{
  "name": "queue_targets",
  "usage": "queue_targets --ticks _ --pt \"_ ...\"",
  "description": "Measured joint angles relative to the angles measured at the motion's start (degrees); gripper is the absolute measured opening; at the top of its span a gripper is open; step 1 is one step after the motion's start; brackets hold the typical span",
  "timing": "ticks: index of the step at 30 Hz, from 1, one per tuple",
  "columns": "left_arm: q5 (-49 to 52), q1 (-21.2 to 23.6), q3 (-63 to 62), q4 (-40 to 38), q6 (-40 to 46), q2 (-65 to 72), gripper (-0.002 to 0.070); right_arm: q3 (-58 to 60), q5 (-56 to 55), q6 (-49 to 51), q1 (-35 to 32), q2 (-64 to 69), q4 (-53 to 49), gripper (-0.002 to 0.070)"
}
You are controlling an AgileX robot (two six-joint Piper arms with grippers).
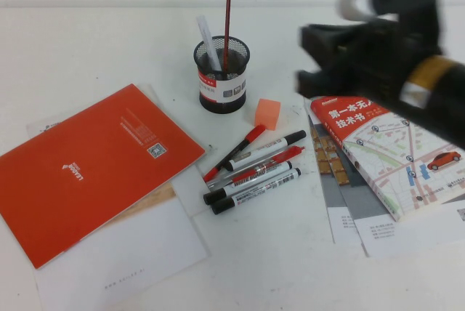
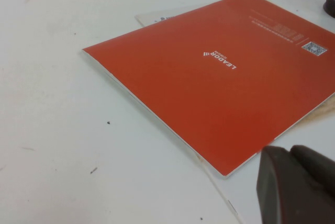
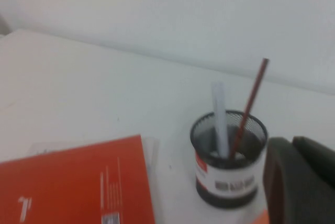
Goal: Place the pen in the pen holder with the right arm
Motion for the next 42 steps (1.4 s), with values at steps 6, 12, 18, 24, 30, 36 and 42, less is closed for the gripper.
queue_targets --ticks 6,12,18,24,30,36,42 --pt "0.00 0.00 0.00 0.00 0.00 0.00 -0.0004 7.59 10.58 0.00 0.00 -14.48 -2.16 -0.0019" --pt "0.00 0.00 0.00 0.00 0.00 0.00 -0.0004 18.00 12.40 0.00 0.00 -28.36 -4.74 -0.0019" --pt "0.00 0.00 0.00 0.00 0.00 0.00 -0.0004 30.01 14.08 0.00 -0.91 -41.48 -2.33 -0.0019" --pt "0.00 0.00 0.00 0.00 0.00 0.00 -0.0004 41.57 13.27 0.00 -8.54 -56.44 -2.09 -0.0019" --pt "0.00 0.00 0.00 0.00 0.00 0.00 -0.0004 51.25 11.53 0.00 -21.11 -70.04 -2.00 -0.0019" --pt "0.00 0.00 0.00 0.00 0.00 0.00 -0.0004 55.79 11.16 0.00 -24.81 -76.56 0.76 -0.0019" --pt "0.00 0.00 0.00 0.00 0.00 0.00 -0.0004 55.86 12.71 -1.81 -24.81 -77.08 3.12 -0.0019"
